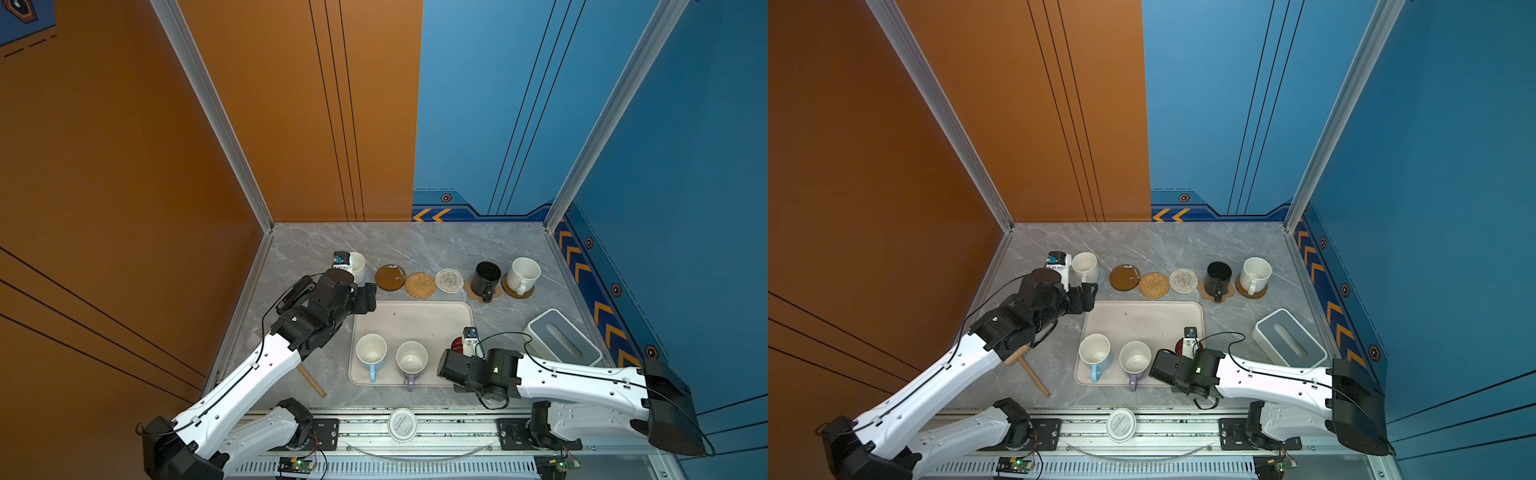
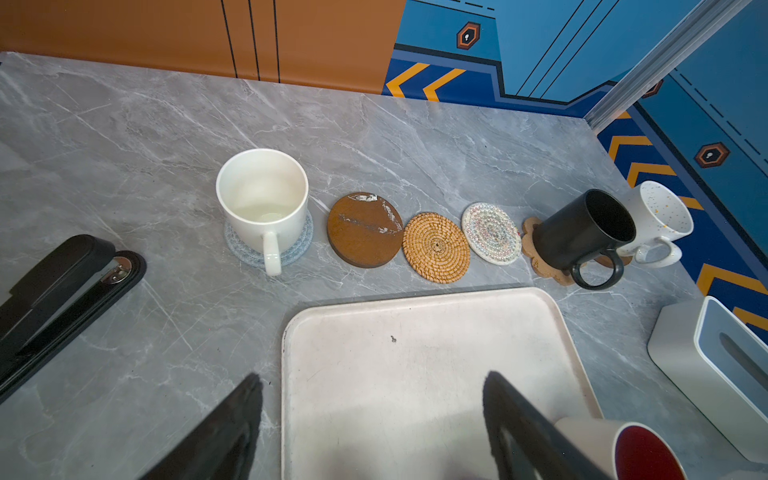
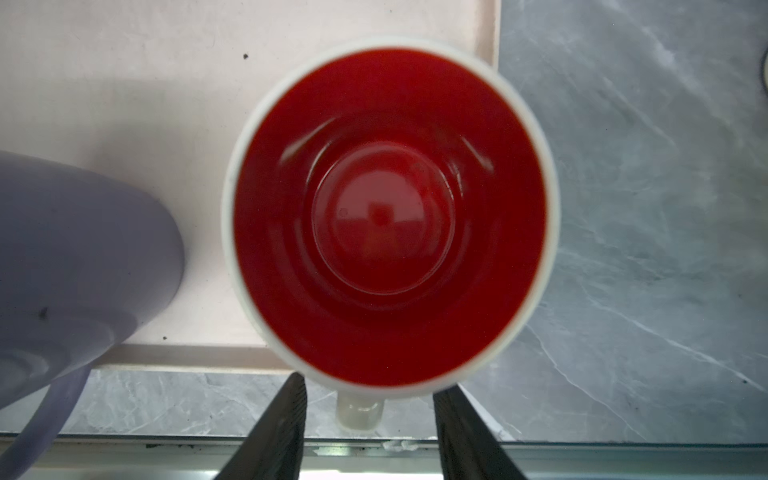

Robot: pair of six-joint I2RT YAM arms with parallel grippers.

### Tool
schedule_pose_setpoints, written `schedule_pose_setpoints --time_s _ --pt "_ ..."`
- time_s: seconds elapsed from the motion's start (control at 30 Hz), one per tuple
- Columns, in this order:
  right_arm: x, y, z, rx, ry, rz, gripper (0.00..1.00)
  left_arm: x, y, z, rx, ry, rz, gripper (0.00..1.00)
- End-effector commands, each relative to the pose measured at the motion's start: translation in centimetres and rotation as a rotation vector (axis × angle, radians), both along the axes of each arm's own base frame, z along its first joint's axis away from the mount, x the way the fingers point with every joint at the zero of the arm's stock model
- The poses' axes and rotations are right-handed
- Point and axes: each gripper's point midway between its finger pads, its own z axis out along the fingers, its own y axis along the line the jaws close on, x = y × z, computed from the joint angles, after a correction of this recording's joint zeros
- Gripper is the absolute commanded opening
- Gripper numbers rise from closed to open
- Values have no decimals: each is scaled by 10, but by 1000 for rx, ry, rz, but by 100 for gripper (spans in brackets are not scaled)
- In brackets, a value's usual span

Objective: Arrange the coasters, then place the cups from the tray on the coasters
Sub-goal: 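Lower the right gripper into the red-lined mug and grip its rim, then lift the red-lined mug off the tray with the right gripper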

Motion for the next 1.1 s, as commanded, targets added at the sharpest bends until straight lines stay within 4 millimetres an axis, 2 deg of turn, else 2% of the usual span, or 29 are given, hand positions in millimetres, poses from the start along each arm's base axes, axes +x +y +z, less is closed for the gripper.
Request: schedule_pose_setpoints --time_s 0.0,0.2,0.5,0.77,1.07 --pt "1 0 -9 -5 13 -10 48 -1 -7 -3 7 -4 -37 84" --pt "3 1 -15 -7 35 -21 46 -1 -6 -5 14 -2 -32 84" --pt "4 0 -21 -19 65 -43 36 0 -6 -8 7 -1 -29 84" --pt "5 -4 -22 -18 69 -59 37 1 -11 -9 -4 8 -41 84" --pt "7 -10 -20 -11 54 -88 31 2 -13 -10 -10 11 -47 84"
